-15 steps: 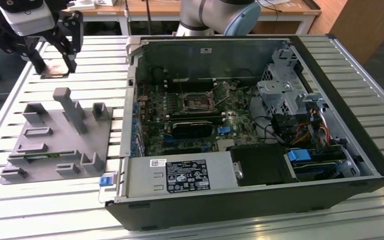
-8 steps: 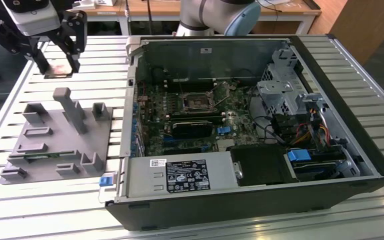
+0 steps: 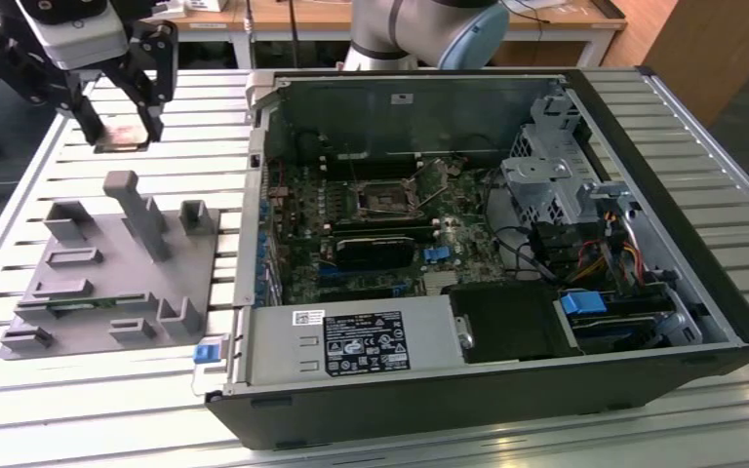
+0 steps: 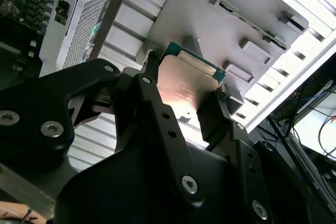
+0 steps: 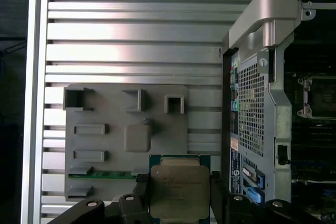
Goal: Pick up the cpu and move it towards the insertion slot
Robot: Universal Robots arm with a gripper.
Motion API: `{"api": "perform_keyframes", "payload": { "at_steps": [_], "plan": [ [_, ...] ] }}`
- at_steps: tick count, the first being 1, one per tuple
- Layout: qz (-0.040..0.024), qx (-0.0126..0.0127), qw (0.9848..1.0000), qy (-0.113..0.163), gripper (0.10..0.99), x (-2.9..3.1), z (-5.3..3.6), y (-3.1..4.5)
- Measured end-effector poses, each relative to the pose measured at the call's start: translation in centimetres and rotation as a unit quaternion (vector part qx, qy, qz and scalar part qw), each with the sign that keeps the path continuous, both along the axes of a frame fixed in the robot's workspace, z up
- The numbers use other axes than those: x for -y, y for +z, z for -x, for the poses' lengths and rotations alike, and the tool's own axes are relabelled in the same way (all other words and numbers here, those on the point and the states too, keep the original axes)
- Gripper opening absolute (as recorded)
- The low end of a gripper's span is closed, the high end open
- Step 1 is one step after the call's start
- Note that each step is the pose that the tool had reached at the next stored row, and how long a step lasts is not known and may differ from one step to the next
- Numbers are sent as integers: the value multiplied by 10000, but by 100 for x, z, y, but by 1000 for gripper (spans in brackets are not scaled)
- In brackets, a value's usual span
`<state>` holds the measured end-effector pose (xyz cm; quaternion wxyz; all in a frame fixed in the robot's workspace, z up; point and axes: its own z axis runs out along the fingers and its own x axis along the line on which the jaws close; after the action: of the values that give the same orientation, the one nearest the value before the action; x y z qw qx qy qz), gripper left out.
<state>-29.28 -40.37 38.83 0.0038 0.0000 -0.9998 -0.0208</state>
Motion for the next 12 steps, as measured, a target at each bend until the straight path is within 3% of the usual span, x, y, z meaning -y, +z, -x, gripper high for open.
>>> {"api": "perform_keyframes", "payload": {
  "at_steps": [12],
  "plan": [
    [0,0,10000,0,541,0,-86,-1]
  ]
}}
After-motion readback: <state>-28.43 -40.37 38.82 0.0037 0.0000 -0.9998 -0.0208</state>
